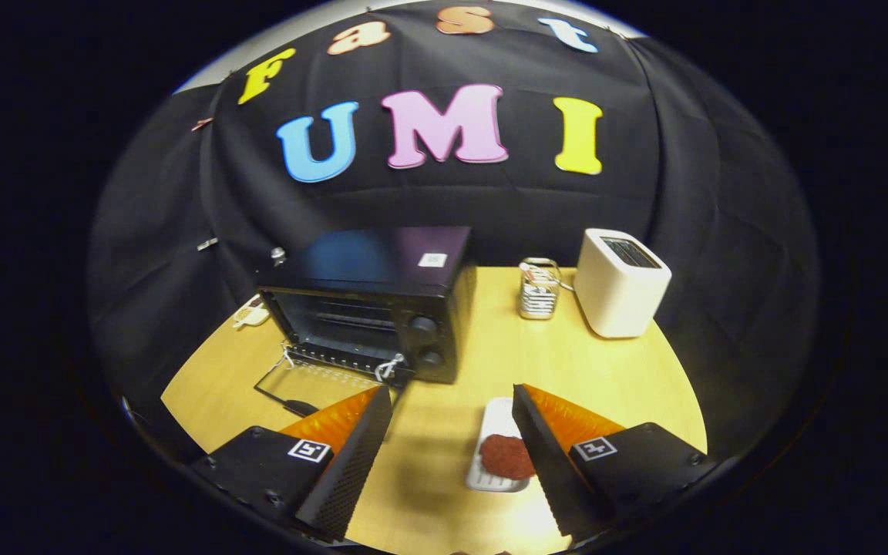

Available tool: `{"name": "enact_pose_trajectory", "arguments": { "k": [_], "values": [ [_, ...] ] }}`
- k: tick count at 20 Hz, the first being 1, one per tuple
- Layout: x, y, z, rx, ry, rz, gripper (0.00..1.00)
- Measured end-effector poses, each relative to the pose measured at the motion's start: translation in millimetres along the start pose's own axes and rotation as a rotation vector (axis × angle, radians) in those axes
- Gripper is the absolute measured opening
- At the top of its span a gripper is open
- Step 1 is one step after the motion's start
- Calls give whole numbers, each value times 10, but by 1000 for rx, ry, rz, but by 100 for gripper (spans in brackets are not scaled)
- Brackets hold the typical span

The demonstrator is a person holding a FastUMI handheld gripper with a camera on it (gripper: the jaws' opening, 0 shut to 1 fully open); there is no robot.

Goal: Open the toaster oven, put the food inside, and close the toaster oven door.

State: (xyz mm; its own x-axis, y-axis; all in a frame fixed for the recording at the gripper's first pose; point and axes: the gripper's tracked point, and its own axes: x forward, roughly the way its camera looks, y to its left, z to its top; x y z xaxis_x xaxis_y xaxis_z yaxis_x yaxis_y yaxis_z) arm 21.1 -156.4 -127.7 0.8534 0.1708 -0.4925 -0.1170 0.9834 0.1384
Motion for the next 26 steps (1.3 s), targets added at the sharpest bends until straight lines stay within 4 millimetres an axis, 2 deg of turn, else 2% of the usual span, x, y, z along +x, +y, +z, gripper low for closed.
{"name": "enact_pose_trajectory", "arguments": {
  "k": [2,4,7,13,14,16,20,21,26],
  "values": [
    [60,-335,-64,46,34,-18,96],
    [109,-623,-168,79,69,-31,99],
    [232,-883,-440,132,156,-14,99],
    [445,-931,-1066,236,362,111,96],
    [461,-903,-1119,275,386,126,95],
    [507,-859,-1171,364,429,157,80],
    [506,-753,-1162,473,489,210,42],
    [495,-744,-1176,481,504,215,30],
    [492,-698,-1170,536,551,278,21]
  ]
}}
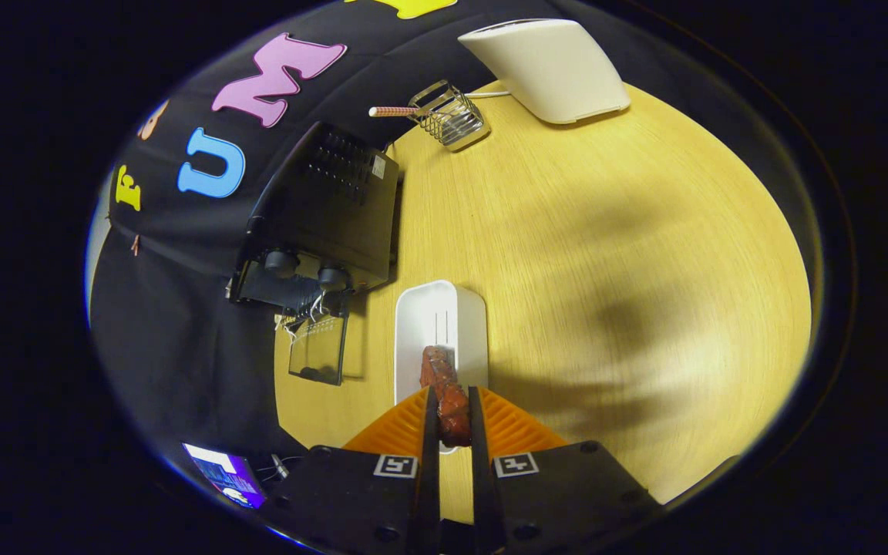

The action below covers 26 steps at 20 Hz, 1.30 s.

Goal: Open the toaster oven, put the food inside, and close the toaster oven door.

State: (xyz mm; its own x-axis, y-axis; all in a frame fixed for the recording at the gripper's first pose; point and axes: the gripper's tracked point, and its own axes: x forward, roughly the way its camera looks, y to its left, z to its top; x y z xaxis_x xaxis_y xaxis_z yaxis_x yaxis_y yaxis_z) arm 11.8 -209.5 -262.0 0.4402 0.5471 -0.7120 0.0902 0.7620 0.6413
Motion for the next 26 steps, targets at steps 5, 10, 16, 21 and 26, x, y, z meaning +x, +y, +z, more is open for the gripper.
{"name": "enact_pose_trajectory", "arguments": {
  "k": [5,10,16,21,26],
  "values": [
    [-111,21,26,-35,-22,-4,16],
    [-335,111,146,-52,-73,-16,16],
    [-625,354,186,-23,-191,-43,16],
    [-877,703,107,9,-312,-79,16],
    [-813,1222,-187,68,-374,-39,16]
  ]
}}
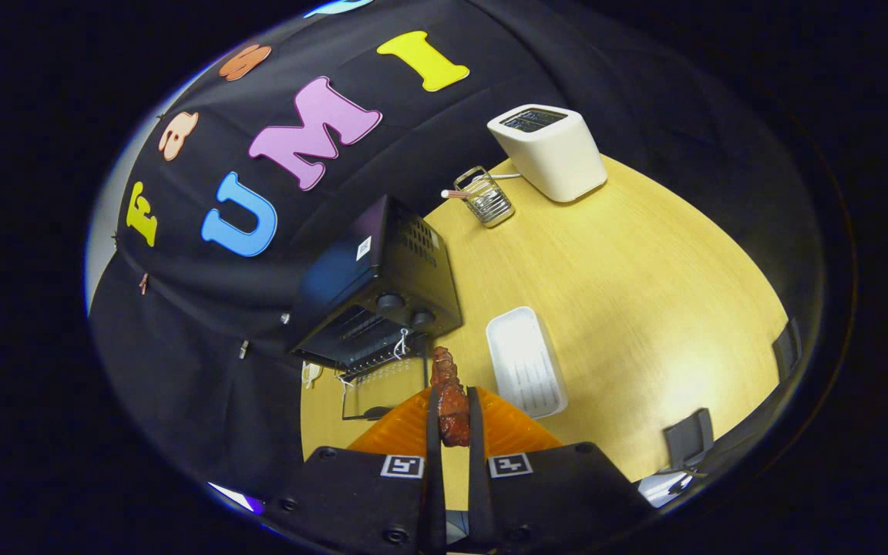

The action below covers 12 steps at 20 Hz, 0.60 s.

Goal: Open the toaster oven, put the food inside, and close the toaster oven door.

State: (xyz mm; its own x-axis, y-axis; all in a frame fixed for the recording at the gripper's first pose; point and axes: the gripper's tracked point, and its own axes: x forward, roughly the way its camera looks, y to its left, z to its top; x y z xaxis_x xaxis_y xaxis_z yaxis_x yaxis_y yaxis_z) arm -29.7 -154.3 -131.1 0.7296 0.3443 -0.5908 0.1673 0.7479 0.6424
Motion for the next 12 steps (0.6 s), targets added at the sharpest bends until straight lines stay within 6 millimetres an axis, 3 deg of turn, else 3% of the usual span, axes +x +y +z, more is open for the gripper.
{"name": "enact_pose_trajectory", "arguments": {
  "k": [7,12],
  "values": [
    [168,603,-589,38,-31,27,16],
    [392,1088,-830,63,-73,87,16]
  ]
}}
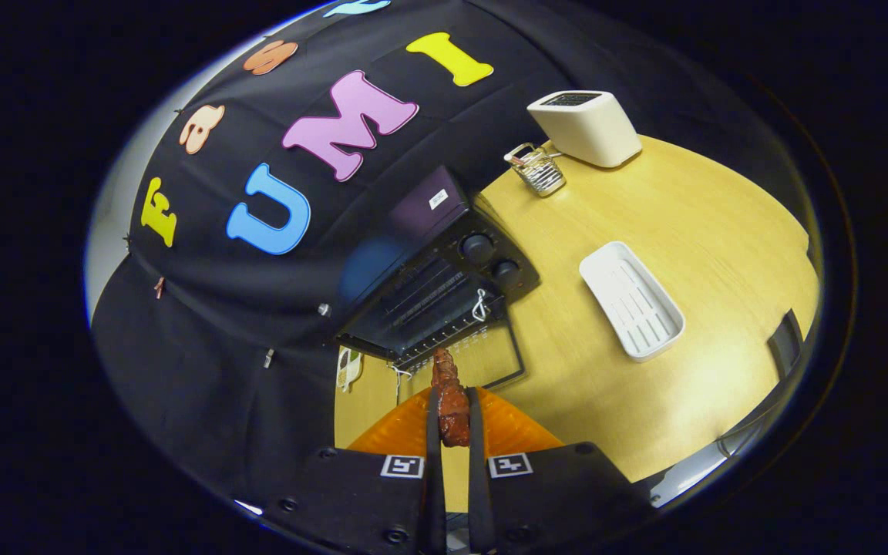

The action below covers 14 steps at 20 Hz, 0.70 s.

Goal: Open the toaster oven, put the food inside, and close the toaster oven door.

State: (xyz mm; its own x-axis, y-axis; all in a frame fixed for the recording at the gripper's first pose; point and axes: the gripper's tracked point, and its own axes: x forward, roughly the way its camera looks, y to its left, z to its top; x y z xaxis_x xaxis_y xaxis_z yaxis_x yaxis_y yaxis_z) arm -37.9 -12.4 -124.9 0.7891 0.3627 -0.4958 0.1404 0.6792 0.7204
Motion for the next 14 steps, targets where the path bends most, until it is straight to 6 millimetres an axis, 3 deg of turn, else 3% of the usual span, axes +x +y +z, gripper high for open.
{"name": "enact_pose_trajectory", "arguments": {
  "k": [6,9,14],
  "values": [
    [489,291,-87,69,-43,47,16],
    [789,374,-2,89,-109,68,16],
    [1296,365,68,126,-150,60,16]
  ]
}}
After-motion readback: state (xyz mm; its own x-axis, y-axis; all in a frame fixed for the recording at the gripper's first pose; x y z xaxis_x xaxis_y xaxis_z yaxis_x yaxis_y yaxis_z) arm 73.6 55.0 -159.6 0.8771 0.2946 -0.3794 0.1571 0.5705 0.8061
